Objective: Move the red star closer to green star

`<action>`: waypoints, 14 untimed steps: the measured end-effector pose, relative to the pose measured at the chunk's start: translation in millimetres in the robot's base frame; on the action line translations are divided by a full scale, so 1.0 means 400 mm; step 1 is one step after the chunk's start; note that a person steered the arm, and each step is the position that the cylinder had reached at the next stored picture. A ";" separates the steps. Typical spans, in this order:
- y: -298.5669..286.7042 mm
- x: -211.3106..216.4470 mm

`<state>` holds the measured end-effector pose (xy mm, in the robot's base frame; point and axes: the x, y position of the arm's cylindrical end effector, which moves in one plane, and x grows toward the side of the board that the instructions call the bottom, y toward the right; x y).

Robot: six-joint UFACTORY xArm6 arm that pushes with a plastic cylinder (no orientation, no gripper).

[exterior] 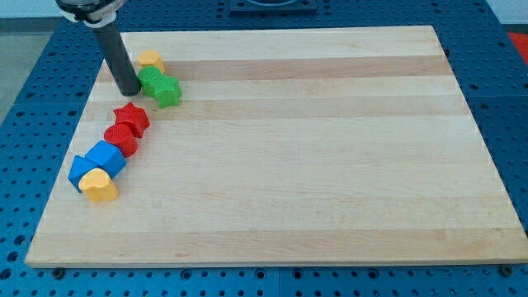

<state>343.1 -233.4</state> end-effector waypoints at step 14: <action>0.291 0.348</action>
<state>482.4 -116.9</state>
